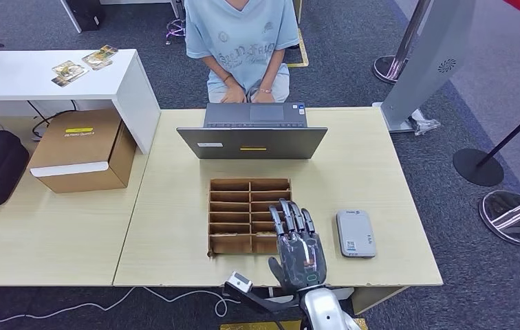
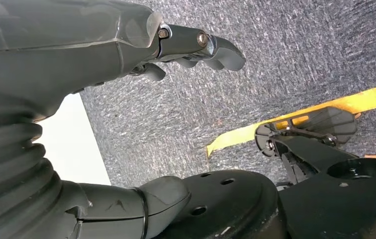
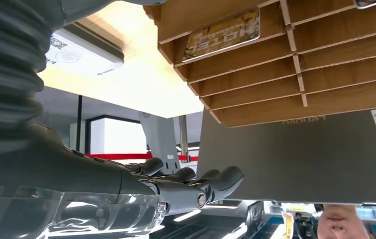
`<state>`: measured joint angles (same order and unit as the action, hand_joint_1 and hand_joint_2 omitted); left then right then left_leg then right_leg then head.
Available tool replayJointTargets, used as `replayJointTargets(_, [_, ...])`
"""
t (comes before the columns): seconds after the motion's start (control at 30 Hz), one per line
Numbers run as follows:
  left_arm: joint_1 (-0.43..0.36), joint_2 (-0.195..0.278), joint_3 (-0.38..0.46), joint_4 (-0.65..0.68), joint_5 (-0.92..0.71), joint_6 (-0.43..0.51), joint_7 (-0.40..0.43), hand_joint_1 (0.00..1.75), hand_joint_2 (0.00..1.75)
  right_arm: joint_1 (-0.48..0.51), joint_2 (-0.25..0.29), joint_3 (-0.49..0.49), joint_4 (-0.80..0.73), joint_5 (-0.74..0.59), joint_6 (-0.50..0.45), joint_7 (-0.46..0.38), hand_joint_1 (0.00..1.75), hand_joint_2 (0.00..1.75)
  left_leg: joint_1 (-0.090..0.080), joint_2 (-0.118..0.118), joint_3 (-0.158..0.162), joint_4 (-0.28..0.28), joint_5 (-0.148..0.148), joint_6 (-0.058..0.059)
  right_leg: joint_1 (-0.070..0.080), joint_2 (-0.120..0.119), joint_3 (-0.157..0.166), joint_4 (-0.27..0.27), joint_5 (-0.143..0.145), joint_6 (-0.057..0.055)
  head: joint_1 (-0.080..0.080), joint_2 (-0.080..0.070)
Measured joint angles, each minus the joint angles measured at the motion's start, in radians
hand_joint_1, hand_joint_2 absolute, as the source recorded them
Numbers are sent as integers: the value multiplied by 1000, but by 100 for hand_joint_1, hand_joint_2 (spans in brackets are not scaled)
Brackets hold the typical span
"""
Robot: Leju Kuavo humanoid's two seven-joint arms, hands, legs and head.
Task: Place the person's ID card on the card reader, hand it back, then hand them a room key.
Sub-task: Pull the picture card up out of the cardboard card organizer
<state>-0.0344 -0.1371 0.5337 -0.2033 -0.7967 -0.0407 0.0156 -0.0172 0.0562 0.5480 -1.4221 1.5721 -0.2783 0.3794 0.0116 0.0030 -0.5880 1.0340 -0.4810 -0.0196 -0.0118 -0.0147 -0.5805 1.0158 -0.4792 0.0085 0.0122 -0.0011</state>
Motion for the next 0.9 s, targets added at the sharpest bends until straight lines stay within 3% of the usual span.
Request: replayJointTargets(0.9, [-4, 4, 0, 0, -15, -7, 0, 0, 175, -51, 37, -59, 172, 0, -6, -20, 0, 175, 0, 0, 0, 0, 0, 0, 0, 0, 0, 0, 0, 0, 0, 0])
